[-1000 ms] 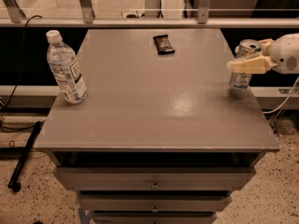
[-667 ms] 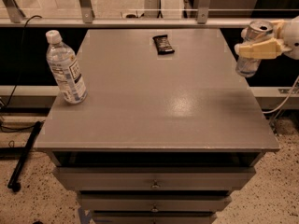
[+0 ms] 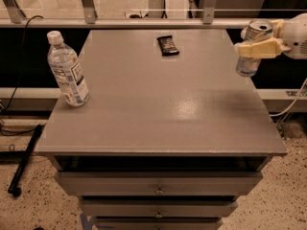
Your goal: Move redbull can near rxbar chocolate
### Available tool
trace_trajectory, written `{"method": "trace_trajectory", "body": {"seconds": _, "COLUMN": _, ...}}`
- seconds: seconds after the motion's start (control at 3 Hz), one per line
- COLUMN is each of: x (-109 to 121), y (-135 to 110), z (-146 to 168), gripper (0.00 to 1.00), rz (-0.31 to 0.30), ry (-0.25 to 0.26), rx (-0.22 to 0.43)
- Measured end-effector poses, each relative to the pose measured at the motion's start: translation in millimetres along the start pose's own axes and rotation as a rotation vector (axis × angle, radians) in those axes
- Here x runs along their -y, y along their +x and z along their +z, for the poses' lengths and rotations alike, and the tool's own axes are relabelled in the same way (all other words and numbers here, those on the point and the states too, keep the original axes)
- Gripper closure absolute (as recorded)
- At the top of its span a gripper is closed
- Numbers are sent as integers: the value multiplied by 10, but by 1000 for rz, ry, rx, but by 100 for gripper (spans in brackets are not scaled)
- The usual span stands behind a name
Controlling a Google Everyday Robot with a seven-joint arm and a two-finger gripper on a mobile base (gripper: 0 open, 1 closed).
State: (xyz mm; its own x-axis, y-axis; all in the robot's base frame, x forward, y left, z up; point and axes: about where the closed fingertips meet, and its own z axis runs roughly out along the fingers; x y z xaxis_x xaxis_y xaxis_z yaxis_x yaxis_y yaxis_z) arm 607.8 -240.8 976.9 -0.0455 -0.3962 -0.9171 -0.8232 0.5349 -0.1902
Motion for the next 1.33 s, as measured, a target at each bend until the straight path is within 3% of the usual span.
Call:
{"method": "trace_trajectory", "body": {"seconds": 0.67, "x": 420, "y": -387, "z": 669, "gripper": 100, "rz": -28, "ry": 45, "rx": 112}}
{"method": "trace_trajectory", "body": {"seconds": 1.33, "x": 677, "y": -451, "z": 1484, "gripper": 100, "rz": 27, "ry": 47, "rx": 145}}
